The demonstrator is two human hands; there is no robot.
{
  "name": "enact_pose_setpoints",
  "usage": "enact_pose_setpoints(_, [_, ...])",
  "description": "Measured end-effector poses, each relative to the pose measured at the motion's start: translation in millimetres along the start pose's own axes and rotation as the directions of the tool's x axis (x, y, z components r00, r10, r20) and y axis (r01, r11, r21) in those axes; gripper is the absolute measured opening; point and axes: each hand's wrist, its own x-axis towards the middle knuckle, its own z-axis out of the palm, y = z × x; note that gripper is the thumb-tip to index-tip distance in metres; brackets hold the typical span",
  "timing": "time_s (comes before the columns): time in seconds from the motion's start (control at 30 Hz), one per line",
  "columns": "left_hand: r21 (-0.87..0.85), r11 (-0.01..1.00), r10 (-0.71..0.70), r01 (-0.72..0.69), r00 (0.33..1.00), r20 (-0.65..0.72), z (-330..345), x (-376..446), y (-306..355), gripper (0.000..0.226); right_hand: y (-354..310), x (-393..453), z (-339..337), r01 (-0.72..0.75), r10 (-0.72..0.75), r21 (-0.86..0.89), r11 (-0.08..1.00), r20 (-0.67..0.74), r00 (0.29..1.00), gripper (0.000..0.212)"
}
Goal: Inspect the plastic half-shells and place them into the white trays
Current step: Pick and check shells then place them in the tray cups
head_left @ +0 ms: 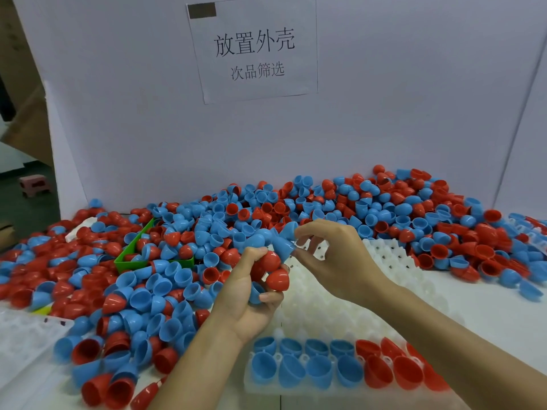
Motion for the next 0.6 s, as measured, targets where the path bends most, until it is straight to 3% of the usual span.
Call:
enact_pose_setpoints(0.1, [0.024, 1.0, -0.008, 0.008, 1.0, -0.013, 0.2, 0.5, -0.3, 0.038, -1.1, -1.9, 2.8, -0.021, 0.021, 0.02, 1.0, 0.023, 1.0, 0.02])
enact_pose_setpoints(0.3, [0.049, 0.999, 0.021, -0.018, 0.998, -0.052, 1.0, 0.2, -2.7, 0.033, -8.1, -1.3, 7.1, -0.16, 0.131, 0.238, 0.958, 0.132, 0.983, 0.036])
enact_pose_setpoints(0.4, [0.077, 0.997, 0.034, -0.027, 0.995, -0.09, 0.2, 0.3, -2.5, 0.017, -16.0, -0.5, 9.7, -0.173, 0.137, 0.233, 0.957, 0.163, 0.977, 0.041])
enact_pose_setpoints(0.6, [0.066, 0.995, 0.085, -0.077, 0.987, -0.134, 2.3, -1.1, 0.2, 0.03, -25.7, 7.3, 6.9, -0.221, 0.182, 0.236, 0.946, 0.176, 0.967, 0.048])
